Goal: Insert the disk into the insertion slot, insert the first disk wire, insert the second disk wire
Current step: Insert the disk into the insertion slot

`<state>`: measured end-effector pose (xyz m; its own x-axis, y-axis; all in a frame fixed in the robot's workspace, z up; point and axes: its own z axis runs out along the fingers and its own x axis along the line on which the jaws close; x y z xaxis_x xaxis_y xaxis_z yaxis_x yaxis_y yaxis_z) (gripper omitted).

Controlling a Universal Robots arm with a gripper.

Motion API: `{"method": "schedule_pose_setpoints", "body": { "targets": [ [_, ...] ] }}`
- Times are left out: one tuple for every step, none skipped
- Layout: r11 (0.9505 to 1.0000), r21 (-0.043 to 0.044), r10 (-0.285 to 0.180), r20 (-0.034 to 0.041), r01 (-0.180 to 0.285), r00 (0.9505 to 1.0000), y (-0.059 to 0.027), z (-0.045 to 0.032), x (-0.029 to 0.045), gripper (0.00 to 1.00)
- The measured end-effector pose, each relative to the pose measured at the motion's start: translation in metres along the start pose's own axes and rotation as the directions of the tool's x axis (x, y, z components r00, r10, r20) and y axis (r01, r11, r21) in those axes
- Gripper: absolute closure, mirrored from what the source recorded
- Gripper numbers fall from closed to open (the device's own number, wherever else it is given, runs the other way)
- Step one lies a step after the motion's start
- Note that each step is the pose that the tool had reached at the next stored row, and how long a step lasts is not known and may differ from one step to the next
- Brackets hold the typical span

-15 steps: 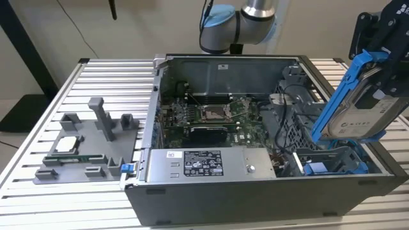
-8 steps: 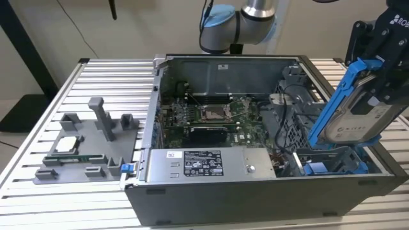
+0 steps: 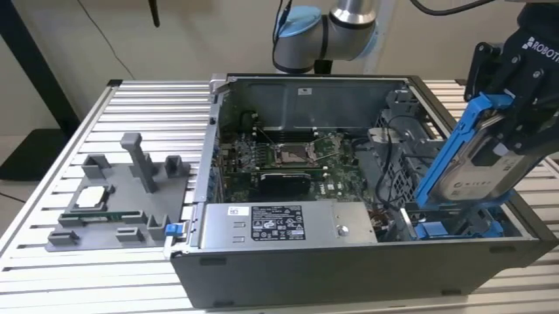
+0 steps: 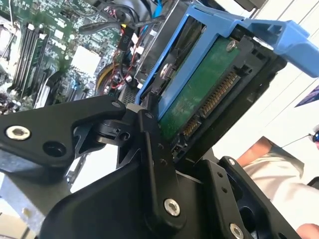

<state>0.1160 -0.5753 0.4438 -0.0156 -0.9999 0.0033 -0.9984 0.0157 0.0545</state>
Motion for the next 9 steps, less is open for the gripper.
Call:
{"method": "schedule_pose_setpoints", "body": {
  "targets": [
    [1.0, -0.0001, 0.0, 0.0003, 0.0, 1.0, -0.0001, 0.0016, 0.0, 1.0],
    [1.0, -0.0002, 0.0, 0.0009, 0.0, 1.0, -0.0002, 0.0033, 0.0, 1.0],
    [1.0, -0.0002, 0.0, 0.0014, 0.0, 1.0, -0.0003, 0.0052, 0.0, 1.0],
    [1.0, -0.0002, 0.0, 0.0023, 0.0, 1.0, -0.0004, 0.0065, 0.0, 1.0],
    [1.0, -0.0002, 0.0, 0.0039, 0.0, 1.0, -0.0005, 0.008, 0.0, 1.0],
    [1.0, -0.0002, 0.0, 0.0052, 0.0, 1.0, -0.0006, 0.0094, 0.0, 1.0],
    [1.0, -0.0002, 0.0, 0.0061, 0.0, 1.0, -0.0008, 0.011, 0.0, 1.0],
    [1.0, -0.0003, -0.001, 0.0072, 0.001, 1.0, -0.0011, 0.0127, 0.0, 1.0],
    [1.0, -0.0003, -0.001, 0.008, 0.001, 1.0, -0.0016, 0.0142, -0.0001, 1.0]
  ]
}}
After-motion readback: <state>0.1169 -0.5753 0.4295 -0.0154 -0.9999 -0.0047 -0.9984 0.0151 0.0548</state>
